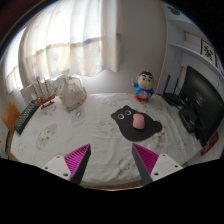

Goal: Arrange mouse

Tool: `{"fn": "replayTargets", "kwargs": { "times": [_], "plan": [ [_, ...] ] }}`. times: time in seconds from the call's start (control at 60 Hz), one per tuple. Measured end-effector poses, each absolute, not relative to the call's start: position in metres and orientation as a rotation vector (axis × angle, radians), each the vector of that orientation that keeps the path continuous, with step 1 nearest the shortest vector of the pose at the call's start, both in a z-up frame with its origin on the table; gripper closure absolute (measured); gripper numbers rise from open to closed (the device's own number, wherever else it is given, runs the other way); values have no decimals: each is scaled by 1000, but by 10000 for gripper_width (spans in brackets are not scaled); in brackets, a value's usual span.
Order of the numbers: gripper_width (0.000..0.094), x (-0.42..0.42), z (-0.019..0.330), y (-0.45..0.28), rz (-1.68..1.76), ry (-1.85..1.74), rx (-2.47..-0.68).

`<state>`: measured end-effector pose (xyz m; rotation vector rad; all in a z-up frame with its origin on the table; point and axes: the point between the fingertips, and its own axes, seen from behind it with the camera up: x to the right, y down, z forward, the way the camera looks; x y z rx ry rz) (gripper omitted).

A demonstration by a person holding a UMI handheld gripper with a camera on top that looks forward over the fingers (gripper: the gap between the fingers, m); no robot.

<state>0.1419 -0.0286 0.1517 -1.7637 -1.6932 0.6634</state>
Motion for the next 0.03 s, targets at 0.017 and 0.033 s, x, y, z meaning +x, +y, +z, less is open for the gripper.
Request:
{"fn": "replayTargets", "kwargs": {
  "times": [0.017, 0.033],
  "plan": [
    [83, 142, 151, -30, 667, -1698, -1764],
    [82, 143, 151, -32, 669, -1702, -1767]
  ]
}}
